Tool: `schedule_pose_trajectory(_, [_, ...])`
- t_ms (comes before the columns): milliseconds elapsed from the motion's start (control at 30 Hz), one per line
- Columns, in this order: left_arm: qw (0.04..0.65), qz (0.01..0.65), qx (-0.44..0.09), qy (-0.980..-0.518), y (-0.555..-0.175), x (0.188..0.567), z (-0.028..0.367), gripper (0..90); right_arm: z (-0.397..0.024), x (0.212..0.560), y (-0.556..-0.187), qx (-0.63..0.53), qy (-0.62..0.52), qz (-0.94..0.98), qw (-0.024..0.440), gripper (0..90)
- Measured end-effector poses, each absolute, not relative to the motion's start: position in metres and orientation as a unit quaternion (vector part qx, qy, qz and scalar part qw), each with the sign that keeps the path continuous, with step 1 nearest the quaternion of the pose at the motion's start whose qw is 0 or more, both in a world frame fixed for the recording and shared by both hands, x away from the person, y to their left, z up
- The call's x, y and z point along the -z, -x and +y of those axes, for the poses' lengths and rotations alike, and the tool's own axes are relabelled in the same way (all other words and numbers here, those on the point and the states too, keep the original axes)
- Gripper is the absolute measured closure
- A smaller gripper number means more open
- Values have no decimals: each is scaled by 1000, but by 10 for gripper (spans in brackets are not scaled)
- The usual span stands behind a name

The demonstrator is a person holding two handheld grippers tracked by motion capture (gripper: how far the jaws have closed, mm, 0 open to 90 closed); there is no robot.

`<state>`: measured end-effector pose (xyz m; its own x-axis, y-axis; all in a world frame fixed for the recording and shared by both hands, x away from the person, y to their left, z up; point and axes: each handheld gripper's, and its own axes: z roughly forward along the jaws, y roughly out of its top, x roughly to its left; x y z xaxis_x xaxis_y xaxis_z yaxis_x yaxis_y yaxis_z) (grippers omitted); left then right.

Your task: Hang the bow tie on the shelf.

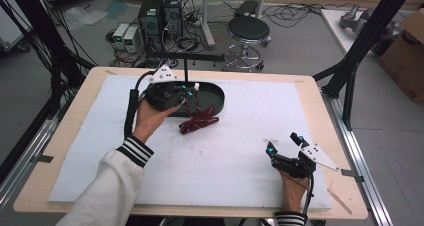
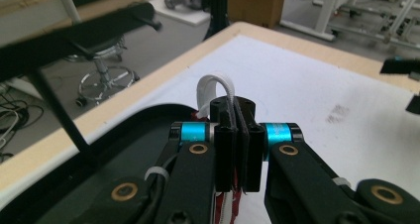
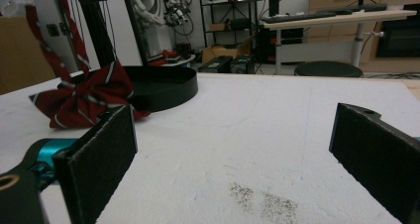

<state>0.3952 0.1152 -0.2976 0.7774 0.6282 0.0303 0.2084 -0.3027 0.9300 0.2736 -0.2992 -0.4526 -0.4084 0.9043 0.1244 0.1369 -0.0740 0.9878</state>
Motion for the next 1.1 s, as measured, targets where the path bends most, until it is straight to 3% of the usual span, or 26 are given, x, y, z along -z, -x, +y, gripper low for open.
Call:
schedule_pose_trajectory(433, [545,295,-229,-751,-427,268,139,872,-299,453,-274,-588,-435,598,327,35])
schedule_pose_trajectory(1100, [537,306,-247,-746,-474,248,145,872,-299,453,-274,-589,-436,597,327,35])
